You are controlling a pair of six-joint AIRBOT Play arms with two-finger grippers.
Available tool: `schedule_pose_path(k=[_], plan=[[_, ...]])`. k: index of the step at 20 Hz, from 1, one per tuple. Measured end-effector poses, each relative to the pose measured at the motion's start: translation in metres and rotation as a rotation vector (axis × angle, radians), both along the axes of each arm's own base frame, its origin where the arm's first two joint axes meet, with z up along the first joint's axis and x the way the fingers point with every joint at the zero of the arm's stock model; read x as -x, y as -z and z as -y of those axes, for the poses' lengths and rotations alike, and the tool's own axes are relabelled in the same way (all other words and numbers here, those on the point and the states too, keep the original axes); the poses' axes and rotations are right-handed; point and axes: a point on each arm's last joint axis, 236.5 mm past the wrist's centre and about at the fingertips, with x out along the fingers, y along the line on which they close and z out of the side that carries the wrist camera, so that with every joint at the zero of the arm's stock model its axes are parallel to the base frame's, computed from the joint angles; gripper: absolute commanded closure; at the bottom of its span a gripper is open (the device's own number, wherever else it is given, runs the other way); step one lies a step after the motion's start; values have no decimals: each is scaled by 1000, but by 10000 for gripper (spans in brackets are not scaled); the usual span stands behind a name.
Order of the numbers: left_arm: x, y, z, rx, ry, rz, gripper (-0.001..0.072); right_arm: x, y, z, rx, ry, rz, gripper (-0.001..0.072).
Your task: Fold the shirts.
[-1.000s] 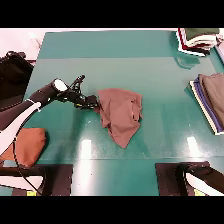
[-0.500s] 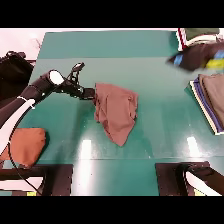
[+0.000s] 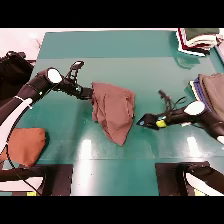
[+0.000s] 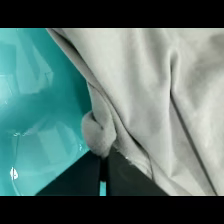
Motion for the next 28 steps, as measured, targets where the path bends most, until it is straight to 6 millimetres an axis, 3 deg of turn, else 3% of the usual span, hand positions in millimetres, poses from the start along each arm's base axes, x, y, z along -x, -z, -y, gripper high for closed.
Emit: schedule_pose_path(k=[3,7,10,13,15,19,23,26,28], plan=[[1,0,-1,-5,2,-1,680,-3,26,-22,-18,30,-24,285],[1,1,-1,-8,3,-1,680,-22,40,-42,-5,41,4,693],[-2,-1,-6,-9,-6,3,681,-39,37,-46,14,27,57,697],[-12,-15,-30,-5,-63,28,680,-63,11,-35,31,18,159,697],[-21,-34,-53,4,-116,70,681,-81,-20,-17,48,23,247,697],[-31,-99,-97,12,-215,235,681,-112,-103,36,121,60,461,697],[-23,-198,-134,-19,-271,487,681,-122,-217,96,229,138,728,697],[2,-287,-146,-23,-292,697,681,-103,-305,132,310,213,922,697],[29,-348,-150,-13,-301,838,681,-82,-356,149,357,260,1032,697]])
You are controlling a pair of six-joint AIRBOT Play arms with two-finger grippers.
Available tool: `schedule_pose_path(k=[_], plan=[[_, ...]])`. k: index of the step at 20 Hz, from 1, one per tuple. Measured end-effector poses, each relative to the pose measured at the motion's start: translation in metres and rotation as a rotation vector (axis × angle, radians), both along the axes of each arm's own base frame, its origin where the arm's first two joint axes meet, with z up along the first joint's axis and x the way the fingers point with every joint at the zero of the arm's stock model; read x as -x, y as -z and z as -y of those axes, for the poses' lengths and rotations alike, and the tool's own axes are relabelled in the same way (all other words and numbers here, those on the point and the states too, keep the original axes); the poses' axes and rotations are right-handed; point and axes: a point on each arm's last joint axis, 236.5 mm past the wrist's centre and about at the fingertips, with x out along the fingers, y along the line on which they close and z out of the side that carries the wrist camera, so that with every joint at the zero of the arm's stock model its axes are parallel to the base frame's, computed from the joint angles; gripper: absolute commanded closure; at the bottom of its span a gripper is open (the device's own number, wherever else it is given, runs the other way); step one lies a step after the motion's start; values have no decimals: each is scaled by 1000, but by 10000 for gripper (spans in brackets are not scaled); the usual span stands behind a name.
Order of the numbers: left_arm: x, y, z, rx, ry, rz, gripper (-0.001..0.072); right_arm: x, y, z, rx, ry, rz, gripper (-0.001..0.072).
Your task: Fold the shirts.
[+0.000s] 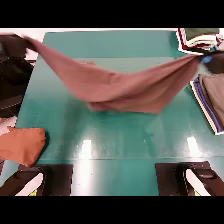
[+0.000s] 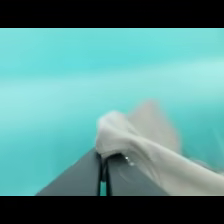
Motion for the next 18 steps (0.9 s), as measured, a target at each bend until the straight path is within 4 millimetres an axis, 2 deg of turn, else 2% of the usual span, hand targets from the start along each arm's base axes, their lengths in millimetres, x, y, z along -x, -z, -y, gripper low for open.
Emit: schedule_pose_path(k=[3,5,7,9,10,11,13,14,15,18], plan=[[53,-90,-4,-8,-9,218,681,32,-59,19,50,75,132,697],[89,-137,-5,-7,-8,335,681,50,-88,31,84,129,188,697],[113,-165,-5,-7,-8,408,682,59,-105,40,111,171,206,698],[119,-173,-5,-11,-8,426,682,57,-107,49,124,194,177,698],[111,-170,-5,-15,-8,409,681,51,-102,54,120,197,140,698],[96,-158,-5,-25,-7,359,681,42,-93,58,111,195,94,698],[52,-120,-4,-44,1,221,681,18,-65,62,78,167,-30,698],[26,-94,-2,-52,8,135,681,3,-46,62,65,149,-102,698],[-4,-60,-1,-61,16,30,680,-14,-22,62,57,132,-189,698],[-78,44,3,-59,37,-251,680,-63,60,53,85,86,-451,697]])
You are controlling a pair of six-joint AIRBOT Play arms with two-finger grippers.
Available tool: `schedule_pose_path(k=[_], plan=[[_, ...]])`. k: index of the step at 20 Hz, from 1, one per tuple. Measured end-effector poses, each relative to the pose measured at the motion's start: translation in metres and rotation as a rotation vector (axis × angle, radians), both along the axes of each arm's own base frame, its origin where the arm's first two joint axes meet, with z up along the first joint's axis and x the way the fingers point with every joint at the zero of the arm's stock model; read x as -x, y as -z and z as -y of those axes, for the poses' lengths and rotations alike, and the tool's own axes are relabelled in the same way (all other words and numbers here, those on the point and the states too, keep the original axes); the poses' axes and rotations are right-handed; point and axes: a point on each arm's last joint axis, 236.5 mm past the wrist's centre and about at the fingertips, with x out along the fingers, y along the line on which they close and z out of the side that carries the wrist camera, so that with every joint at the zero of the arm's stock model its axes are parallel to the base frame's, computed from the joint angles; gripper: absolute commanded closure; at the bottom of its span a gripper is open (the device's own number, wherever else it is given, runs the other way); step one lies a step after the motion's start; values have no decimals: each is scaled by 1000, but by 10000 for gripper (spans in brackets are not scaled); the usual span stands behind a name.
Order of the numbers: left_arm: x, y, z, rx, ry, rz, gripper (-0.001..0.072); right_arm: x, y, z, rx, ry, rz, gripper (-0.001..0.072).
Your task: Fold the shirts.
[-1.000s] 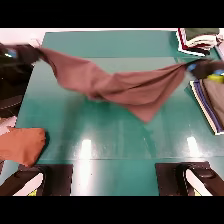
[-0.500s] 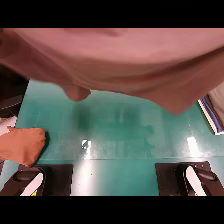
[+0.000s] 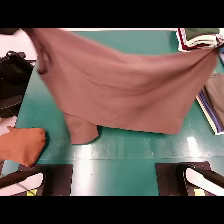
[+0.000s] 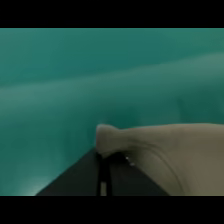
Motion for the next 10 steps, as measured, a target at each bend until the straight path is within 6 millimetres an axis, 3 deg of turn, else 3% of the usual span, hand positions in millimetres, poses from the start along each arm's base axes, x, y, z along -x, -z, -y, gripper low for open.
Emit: schedule_pose_path(k=[1,2,3,4,5,7,10], plan=[[-21,39,1,4,-1,-96,678,-14,28,-6,9,-17,-78,696],[-35,73,2,9,-4,-179,528,-27,55,-13,21,-35,-149,650],[-47,105,2,13,-9,-251,152,-38,81,-21,28,-54,-210,426],[-55,130,2,16,-14,-310,70,-47,103,-28,33,-68,-256,325],[-59,154,1,13,-22,-370,121,-55,123,-33,40,-75,-299,326],[-63,179,-7,11,-40,-431,156,-63,149,-37,44,-79,-353,337],[-55,196,-31,11,-82,-509,156,-59,160,-36,15,-99,-397,353]])
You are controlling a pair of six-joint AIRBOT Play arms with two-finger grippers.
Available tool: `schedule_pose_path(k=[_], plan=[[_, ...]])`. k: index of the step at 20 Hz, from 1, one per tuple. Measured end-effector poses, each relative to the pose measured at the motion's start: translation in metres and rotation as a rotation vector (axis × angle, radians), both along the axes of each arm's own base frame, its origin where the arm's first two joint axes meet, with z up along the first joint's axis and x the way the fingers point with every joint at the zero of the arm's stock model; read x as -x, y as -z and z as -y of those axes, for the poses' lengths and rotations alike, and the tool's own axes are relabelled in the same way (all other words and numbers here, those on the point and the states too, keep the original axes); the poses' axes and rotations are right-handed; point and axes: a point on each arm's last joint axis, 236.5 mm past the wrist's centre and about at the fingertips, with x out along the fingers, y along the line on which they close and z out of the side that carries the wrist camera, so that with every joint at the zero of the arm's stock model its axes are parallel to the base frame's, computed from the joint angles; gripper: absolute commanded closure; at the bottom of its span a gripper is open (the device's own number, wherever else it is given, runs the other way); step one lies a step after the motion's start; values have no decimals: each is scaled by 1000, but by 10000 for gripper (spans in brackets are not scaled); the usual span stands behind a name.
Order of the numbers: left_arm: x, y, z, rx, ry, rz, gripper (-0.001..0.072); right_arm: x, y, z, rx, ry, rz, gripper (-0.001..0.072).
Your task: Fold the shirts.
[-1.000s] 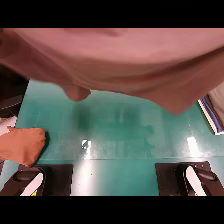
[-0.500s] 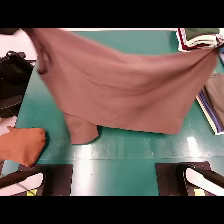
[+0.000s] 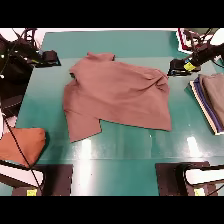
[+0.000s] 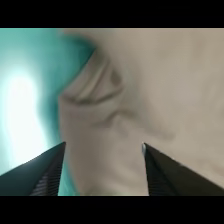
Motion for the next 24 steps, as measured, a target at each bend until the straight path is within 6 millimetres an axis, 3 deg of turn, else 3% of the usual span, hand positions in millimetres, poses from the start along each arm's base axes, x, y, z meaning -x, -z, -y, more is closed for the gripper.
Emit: schedule_pose_path(k=[5,9,12,16,20,23,24], plan=[[50,36,-40,9,-75,-153,156,29,-28,-12,-86,-56,22,353],[103,97,-41,31,-105,-258,156,67,-30,-21,-128,-64,31,353],[128,143,-32,81,-139,-310,156,90,-27,-34,-219,-53,27,353],[132,173,-13,194,-193,-301,157,110,-22,-48,-308,-38,23,353],[125,183,10,327,-223,-303,160,116,-25,-54,-340,-23,60,353],[122,188,15,357,-226,-299,627,116,-29,-54,-344,-15,83,353],[120,186,16,363,-220,-292,681,117,-28,-52,-343,-10,82,353]])
